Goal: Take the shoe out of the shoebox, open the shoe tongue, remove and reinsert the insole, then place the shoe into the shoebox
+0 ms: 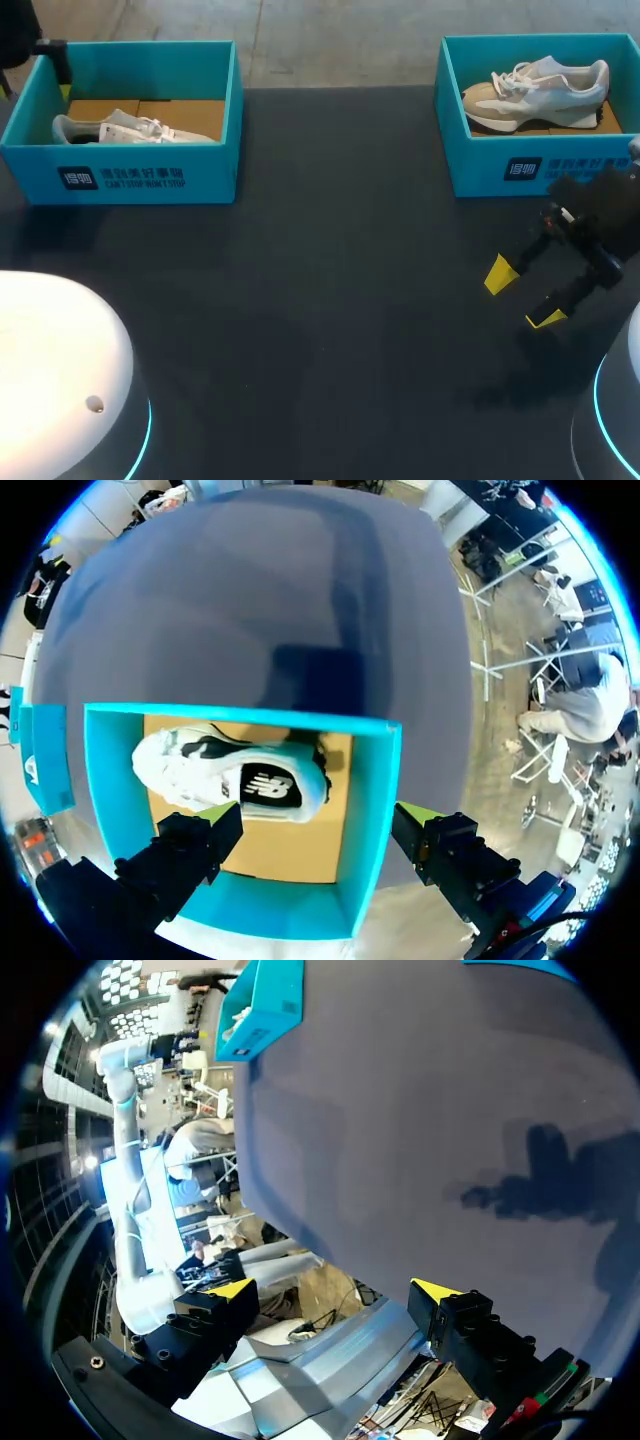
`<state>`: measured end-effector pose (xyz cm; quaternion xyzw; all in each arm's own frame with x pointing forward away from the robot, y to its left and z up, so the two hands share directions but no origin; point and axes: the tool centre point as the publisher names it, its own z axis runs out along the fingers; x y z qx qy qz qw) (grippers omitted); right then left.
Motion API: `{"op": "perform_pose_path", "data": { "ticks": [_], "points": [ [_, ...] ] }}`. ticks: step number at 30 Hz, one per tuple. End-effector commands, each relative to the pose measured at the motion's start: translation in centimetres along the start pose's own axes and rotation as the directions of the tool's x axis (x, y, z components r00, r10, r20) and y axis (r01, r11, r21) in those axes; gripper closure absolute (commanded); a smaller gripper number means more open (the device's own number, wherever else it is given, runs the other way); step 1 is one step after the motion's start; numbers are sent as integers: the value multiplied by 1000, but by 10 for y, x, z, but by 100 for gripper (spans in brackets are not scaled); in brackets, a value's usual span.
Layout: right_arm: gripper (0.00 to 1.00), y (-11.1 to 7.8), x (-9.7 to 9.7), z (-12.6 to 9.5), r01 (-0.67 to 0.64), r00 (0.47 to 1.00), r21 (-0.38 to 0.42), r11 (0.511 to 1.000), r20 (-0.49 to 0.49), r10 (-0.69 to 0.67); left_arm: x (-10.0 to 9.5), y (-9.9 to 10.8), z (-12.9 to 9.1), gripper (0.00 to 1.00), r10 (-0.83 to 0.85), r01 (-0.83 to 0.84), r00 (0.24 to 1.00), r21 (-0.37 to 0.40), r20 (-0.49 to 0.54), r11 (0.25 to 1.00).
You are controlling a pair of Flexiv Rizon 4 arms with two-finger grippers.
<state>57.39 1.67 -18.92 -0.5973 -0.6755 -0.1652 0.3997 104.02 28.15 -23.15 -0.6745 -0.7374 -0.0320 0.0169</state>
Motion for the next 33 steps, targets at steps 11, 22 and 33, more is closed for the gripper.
{"op": "perform_pose_path", "data": {
  "ticks": [11, 22, 33],
  "points": [
    [0, -1, 0, 1, -1, 1000, -2, 1000, 1, 1, 10, -59, -42, 0, -35, 36, 998, -12, 52, 999],
    [0, -1, 0, 1, -1, 1000, -2, 1000, 1, 1, 10, -82, -50, 0, -7, 8, 996, -5, 85, 1000],
    [0, -1, 0, 1, -1, 1000, -2, 1000, 1, 1, 10, -82, -50, 0, -7, 8, 996, -5, 85, 1000]
  ]
}}
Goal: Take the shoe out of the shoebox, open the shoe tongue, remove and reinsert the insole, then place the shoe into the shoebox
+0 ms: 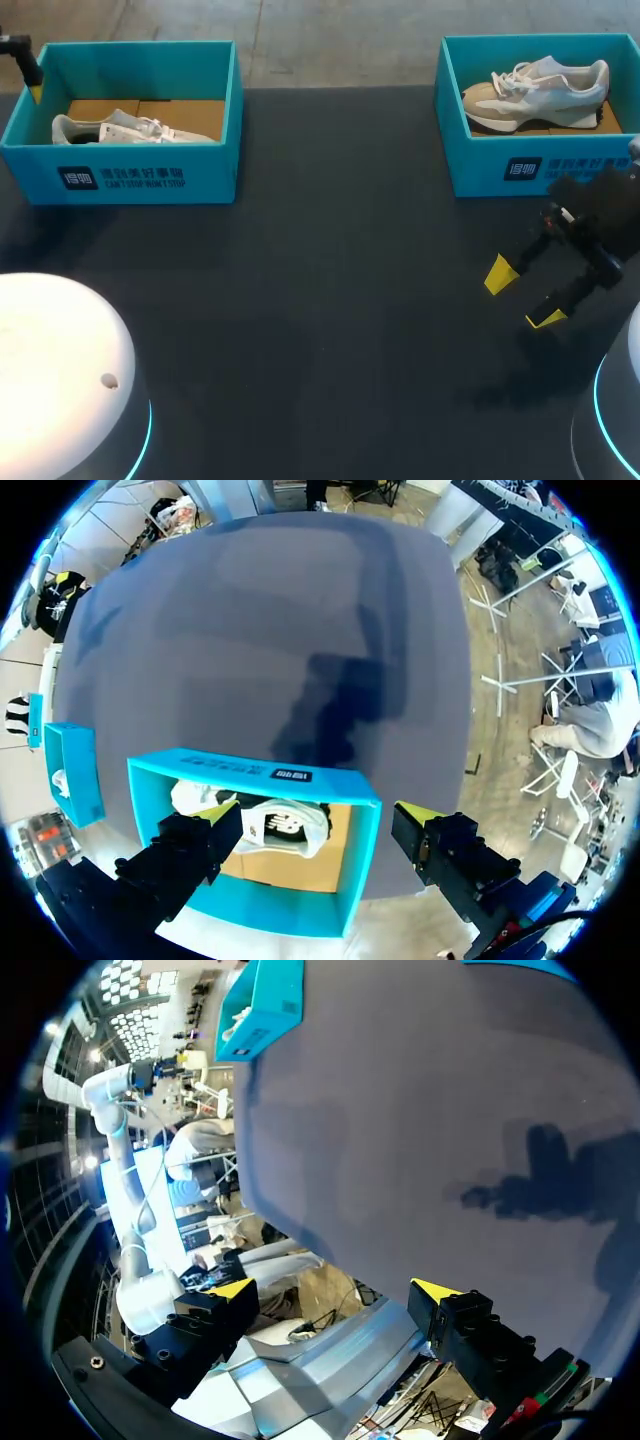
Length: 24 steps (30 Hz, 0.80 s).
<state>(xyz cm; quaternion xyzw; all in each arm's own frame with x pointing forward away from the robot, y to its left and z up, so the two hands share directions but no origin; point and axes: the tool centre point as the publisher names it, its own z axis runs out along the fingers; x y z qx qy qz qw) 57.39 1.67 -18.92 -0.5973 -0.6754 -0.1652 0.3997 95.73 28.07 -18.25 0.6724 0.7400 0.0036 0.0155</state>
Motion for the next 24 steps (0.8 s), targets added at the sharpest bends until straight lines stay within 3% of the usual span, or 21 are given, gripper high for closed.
{"op": "perform_pose_path", "data": {
  "ticks": [1, 11, 24],
  "points": [
    [0, -1, 0, 1, -1, 1000, -2, 1000, 1, 1, 0, -1, 0, 0, 0, 0, 1000, -3, -1, 1000],
    [0, 13, 7, -10, 44, 998, 3, 999, 51, -45, 0, -1, 0, 0, 0, 0, 1000, -3, -1, 1000],
    [0, 61, 20, -74, 87, 948, -43, 995, 309, -69, 0, -1, 0, 0, 0, 0, 1000, -3, -1, 1000]
  ]
}}
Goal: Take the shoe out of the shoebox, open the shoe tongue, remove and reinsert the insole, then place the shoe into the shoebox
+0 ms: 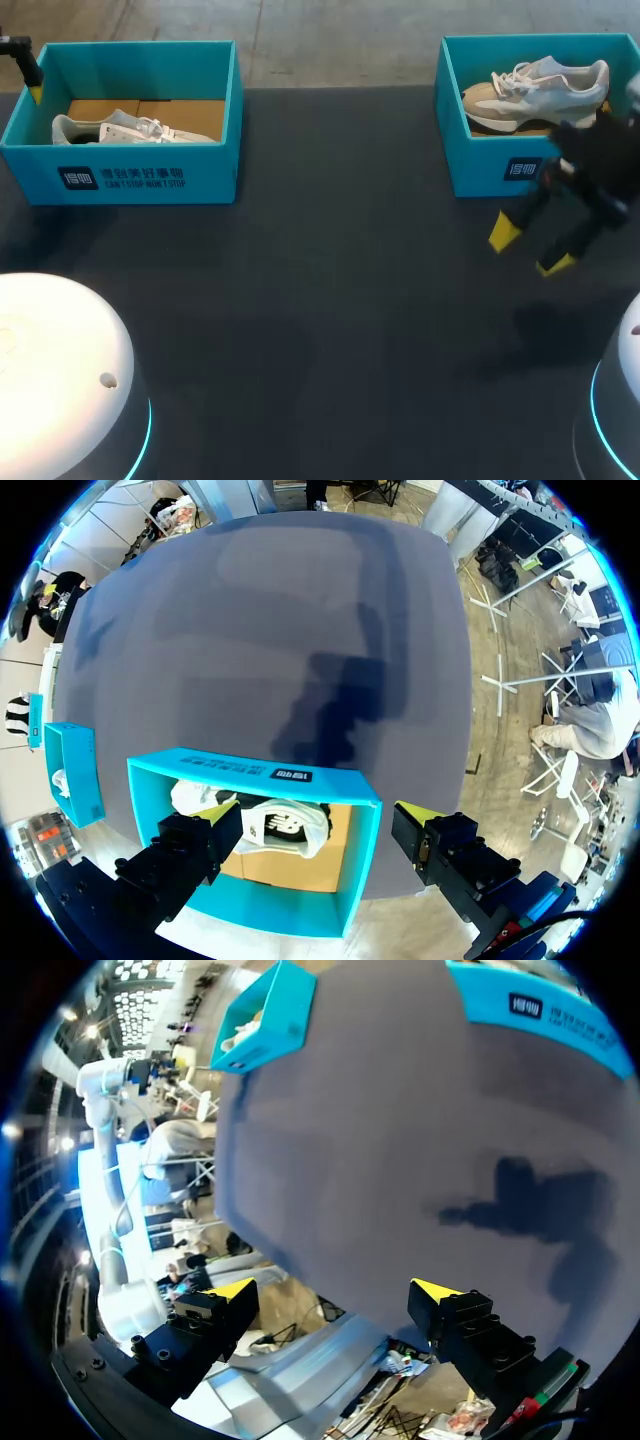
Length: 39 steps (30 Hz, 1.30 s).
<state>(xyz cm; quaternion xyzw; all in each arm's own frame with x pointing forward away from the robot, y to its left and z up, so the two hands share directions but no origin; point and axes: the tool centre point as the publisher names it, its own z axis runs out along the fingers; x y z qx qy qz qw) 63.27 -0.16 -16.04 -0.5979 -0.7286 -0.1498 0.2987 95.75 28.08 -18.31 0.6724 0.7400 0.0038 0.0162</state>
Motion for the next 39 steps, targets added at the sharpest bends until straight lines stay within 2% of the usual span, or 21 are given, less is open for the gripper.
{"op": "perform_pose_path", "data": {
  "ticks": [1, 3, 13, 18, 23, 39],
  "points": [
    [0, 24, 2, -28, 10, 992, 21, 1000, 126, -12, 0, -1, 0, 0, 0, 0, 1000, -2, -2, 1000],
    [0, 34, -2, -38, 4, 983, 3, 1000, 182, -5, 0, -1, 0, 0, 0, 0, 1000, -2, -2, 1000],
    [0, 86, -34, -75, 7, 959, -26, 1000, 282, 1, 0, -1, 0, 0, 0, 0, 1000, -2, -2, 1000],
    [0, 113, -47, -87, 8, 936, -38, 999, 351, 6, 0, -1, 0, 0, 0, 0, 1000, -2, -2, 1000],
    [0, 137, -58, -98, 14, 903, -89, 996, 428, 26, 0, -1, 0, 0, 0, 0, 1000, -2, -2, 1000],
    [0, 137, -58, -98, 14, 903, -89, 996, 428, 26, 0, -1, 0, 0, 0, 0, 1000, -2, -2, 1000]
  ]
}}
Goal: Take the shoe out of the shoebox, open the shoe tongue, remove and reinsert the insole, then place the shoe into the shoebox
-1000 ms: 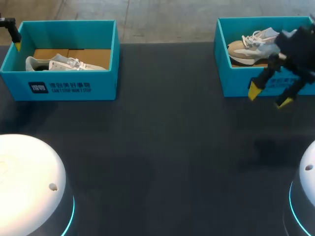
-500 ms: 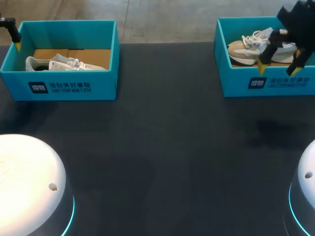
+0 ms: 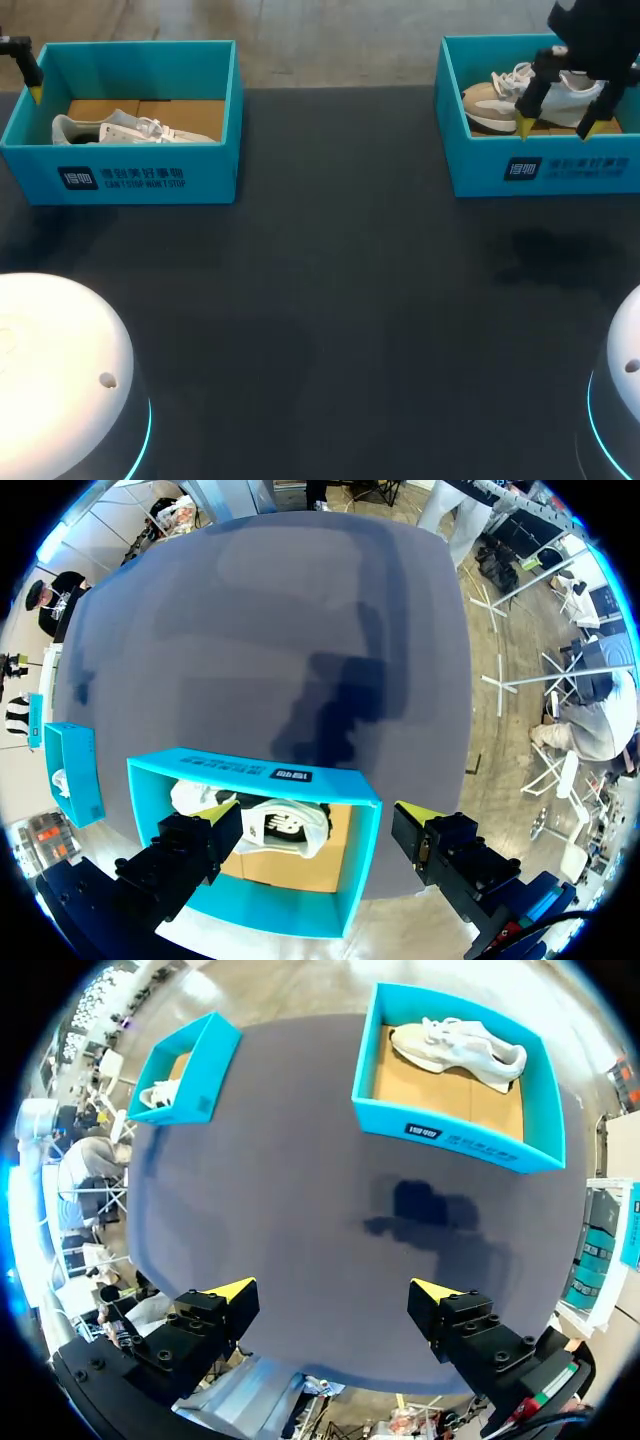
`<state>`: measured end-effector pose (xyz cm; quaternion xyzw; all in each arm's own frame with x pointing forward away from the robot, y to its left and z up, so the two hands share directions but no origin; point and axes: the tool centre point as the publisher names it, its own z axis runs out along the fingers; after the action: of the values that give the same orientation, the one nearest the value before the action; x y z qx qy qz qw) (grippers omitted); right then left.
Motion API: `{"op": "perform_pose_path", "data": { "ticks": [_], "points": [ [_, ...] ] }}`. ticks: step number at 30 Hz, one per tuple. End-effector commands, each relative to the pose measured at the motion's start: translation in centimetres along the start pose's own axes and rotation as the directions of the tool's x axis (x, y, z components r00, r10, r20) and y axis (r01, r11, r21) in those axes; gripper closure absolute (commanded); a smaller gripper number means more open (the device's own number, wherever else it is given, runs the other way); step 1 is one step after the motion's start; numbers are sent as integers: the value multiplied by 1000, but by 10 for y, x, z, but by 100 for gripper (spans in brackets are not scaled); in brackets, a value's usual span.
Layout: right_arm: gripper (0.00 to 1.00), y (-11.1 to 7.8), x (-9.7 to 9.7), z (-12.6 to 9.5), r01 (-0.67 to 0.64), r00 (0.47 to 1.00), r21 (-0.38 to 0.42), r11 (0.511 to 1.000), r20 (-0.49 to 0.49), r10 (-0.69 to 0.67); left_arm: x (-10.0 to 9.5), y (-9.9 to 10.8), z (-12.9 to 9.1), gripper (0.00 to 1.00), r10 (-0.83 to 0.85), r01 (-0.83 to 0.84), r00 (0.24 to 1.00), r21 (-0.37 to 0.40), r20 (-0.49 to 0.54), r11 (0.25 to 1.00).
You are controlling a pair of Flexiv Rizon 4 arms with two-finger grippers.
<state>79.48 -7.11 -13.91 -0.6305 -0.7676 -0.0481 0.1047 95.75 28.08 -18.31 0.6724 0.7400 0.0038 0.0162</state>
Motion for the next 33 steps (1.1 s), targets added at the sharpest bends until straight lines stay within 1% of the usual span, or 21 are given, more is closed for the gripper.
{"op": "perform_pose_path", "data": {
  "ticks": [1, 3, 4, 6, 9, 12, 14, 16, 19, 20, 23, 26, 33],
  "points": [
    [0, 3, -1, 3, -14, 998, -14, 1000, 65, 14, 0, -1, 0, 0, 0, 0, 1000, -2, -2, 1000],
    [0, 11, -9, 2, -27, 996, -53, 998, 83, 31, 0, -1, 0, 0, 0, 0, 1000, -2, -2, 1000],
    [0, 17, -14, 0, -38, 990, -75, 996, 131, 48, 0, -1, 0, 0, 0, 0, 1000, -2, -2, 1000],
    [0, 28, -25, -2, -72, 983, -95, 993, 162, 87, 0, -1, 0, 0, 0, 0, 1000, -2, -2, 1000],
    [0, 45, -40, -8, -92, 961, -147, 985, 247, 127, 0, -1, 0, 0, 0, 0, 1000, -2, -2, 1000],
    [0, 63, -56, -10, -79, 940, -177, 981, 316, 132, 0, -1, 0, 0, 0, 0, 1000, -2, -2, 1000],
    [0, 76, -70, -8, -78, 932, -180, 981, 336, 136, 0, -1, 0, 0, 0, 0, 1000, -2, -2, 1000],
    [0, 90, -84, -8, -70, 913, -195, 978, 383, 142, 0, -1, 0, 0, 0, 0, 1000, -2, -2, 1000],
    [0, 110, -99, -6, -55, 902, -203, 978, 410, 136, 0, -1, 0, 0, 0, 0, 1000, -2, -2, 1000],
    [0, 116, -102, -5, -41, 892, -212, 976, 432, 132, 0, -1, 0, 0, 0, 0, 1000, -2, -2, 1000],
    [0, 133, -113, -2, -25, 883, -217, 976, 453, 123, 0, -1, 0, 0, 0, 0, 1000, -2, -2, 1000],
    [0, 145, -123, -1, -19, 884, -225, 974, 451, 121, 0, -1, 0, 0, 0, 0, 1000, -2, -2, 1000],
    [0, 172, -152, -4, -31, 863, -238, 971, 484, 146, 0, -1, 0, 0, 0, 0, 1000, -2, -2, 1000]
  ]
}}
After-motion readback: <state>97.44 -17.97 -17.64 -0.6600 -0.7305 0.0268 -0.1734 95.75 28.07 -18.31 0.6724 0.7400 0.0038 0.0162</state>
